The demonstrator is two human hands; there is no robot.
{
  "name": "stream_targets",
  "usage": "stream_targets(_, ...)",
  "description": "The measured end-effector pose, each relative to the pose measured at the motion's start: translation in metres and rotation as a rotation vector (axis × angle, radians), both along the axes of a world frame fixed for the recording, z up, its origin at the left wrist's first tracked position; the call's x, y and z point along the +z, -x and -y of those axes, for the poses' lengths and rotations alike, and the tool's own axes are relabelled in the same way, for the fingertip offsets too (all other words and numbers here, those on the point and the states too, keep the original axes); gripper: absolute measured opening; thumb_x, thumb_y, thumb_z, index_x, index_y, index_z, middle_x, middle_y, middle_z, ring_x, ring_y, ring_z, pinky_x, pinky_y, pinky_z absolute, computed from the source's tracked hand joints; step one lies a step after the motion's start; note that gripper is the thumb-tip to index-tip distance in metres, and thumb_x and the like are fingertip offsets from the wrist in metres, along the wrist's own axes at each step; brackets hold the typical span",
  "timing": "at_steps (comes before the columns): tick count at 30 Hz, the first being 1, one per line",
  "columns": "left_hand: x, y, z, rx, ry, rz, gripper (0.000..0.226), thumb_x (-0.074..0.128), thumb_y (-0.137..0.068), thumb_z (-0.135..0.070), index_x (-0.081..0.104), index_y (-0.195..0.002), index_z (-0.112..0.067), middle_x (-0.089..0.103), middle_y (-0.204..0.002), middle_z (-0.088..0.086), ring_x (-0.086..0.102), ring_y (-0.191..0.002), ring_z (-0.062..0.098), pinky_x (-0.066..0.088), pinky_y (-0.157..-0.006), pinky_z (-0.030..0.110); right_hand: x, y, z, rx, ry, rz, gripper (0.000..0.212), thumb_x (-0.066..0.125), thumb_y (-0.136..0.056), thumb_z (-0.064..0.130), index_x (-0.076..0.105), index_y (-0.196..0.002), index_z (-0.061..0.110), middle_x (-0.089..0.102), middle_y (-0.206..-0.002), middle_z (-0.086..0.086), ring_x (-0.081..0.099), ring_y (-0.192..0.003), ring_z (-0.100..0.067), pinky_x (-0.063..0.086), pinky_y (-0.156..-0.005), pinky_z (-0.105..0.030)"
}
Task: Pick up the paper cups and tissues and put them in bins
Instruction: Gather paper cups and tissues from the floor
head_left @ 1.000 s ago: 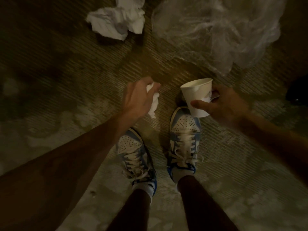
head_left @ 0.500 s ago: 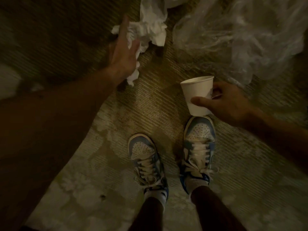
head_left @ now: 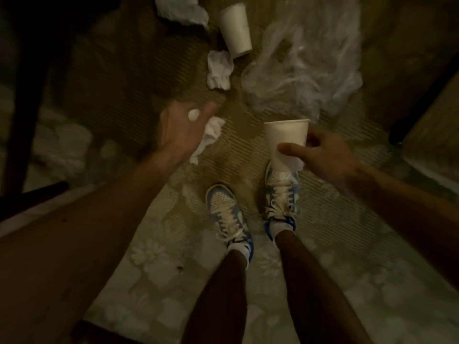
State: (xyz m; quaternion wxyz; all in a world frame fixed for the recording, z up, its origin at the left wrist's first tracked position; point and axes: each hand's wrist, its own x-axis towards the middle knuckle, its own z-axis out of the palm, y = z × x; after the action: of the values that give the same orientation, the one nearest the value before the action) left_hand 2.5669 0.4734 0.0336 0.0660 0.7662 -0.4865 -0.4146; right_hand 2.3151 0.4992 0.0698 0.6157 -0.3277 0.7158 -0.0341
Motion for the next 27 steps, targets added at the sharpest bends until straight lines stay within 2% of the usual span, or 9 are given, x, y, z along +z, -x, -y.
stream_targets(3,0.087,0.005,0.008,0.081,0.053,-0.12,0.042,0.07,-0.086,-0.037,0.056,-0.059,-0.008,0.052,-0.056,0.001,0.045,-0.052,0.008,0.038,-0.053,0.027,0.081,-0.011,0.006,-0.131,-0.02,0.11,0.046,0.076,-0.078,0.038,0.062,-0.119,0.022,0.069,-0.106,0.004,0.068,-0.094,-0.014,0.057,-0.08,-0.034)
stream_targets(5,0.159,0.008,0.013,0.15,0.086,-0.206,0.039,0.074,-0.082,-0.025,0.048,-0.055,-0.017,0.041,-0.052,-0.005,0.035,-0.047,0.003,0.032,-0.047,0.023,0.146,-0.021,0.01,-0.242,-0.04,0.2,0.043,0.074,-0.079,0.038,0.062,-0.117,0.021,0.071,-0.109,0.0,0.071,-0.093,-0.017,0.058,-0.074,-0.033)
stream_targets(8,0.279,0.011,0.024,0.203,0.165,-0.332,0.029,0.075,-0.08,-0.015,0.051,-0.064,-0.016,0.044,-0.054,-0.011,0.039,-0.046,-0.001,0.033,-0.044,0.012,0.261,-0.037,0.024,-0.453,-0.076,0.4,0.045,0.069,-0.074,0.04,0.06,-0.114,0.021,0.07,-0.111,-0.004,0.071,-0.093,-0.02,0.056,-0.07,-0.032)
stream_targets(11,0.395,0.005,0.028,0.273,0.197,-0.47,0.018,0.077,-0.079,-0.016,0.062,-0.084,-0.025,0.063,-0.081,-0.015,0.059,-0.067,-0.009,0.045,-0.056,0.008,0.376,-0.051,0.033,-0.582,-0.054,0.609,0.051,0.065,-0.073,0.04,0.058,-0.118,0.017,0.07,-0.116,-0.01,0.068,-0.105,-0.027,0.055,-0.083,-0.04)
stream_targets(14,0.489,-0.011,0.027,0.377,0.236,-0.661,0.025,0.072,-0.083,-0.017,0.072,-0.096,-0.039,0.072,-0.103,-0.003,0.068,-0.093,0.009,0.056,-0.071,0.024,0.469,-0.069,0.044,-0.643,-0.014,0.775,0.058,0.063,-0.074,0.037,0.061,-0.121,0.003,0.07,-0.114,-0.019,0.07,-0.099,-0.031,0.053,-0.087,-0.046)
stream_targets(18,0.585,-0.036,0.004,0.455,0.36,-0.712,0.02,0.067,-0.088,-0.021,0.077,-0.088,-0.038,0.076,-0.091,-0.008,0.071,-0.087,0.007,0.057,-0.07,0.025,0.561,-0.104,0.046,-0.582,0.016,0.971,0.048,0.069,-0.068,0.034,0.075,-0.1,-0.002,0.069,-0.111,-0.024,0.071,-0.093,-0.036,0.047,-0.095,-0.058)
stream_targets(21,0.642,-0.053,-0.026,0.592,0.509,-0.674,0.018,0.067,-0.09,-0.03,0.075,-0.075,-0.034,0.073,-0.073,-0.01,0.068,-0.066,0.0,0.051,-0.054,0.016,0.615,-0.137,0.037,-0.392,0.012,1.033,0.064,0.084,-0.056,0.036,0.073,-0.108,0.002,0.067,-0.117,-0.022,0.069,-0.101,-0.034,0.044,-0.101,-0.058)
stream_targets(24,0.691,-0.068,-0.057,0.756,0.647,-0.627,0.027,0.064,-0.091,-0.041,0.067,-0.067,-0.03,0.065,-0.063,-0.011,0.062,-0.058,0.002,0.048,-0.049,0.016,0.661,-0.169,0.02,-0.191,-0.056,1.07,0.072,0.084,-0.057,0.038,0.068,-0.118,0.003,0.068,-0.116,-0.021,0.07,-0.1,-0.033,0.057,-0.079,-0.046)
stream_targets(27,0.734,-0.077,-0.087,0.925,0.804,-0.585,0.032,0.06,-0.092,-0.043,0.06,-0.063,-0.029,0.06,-0.062,-0.01,0.06,-0.061,0.007,0.05,-0.053,0.021,0.698,-0.195,0.002,-0.03,-0.077,1.025,0.071,0.072,-0.072,0.04,0.054,-0.132,0.006,0.067,-0.118,-0.021,0.069,-0.101,-0.036,0.057,-0.074,-0.046)
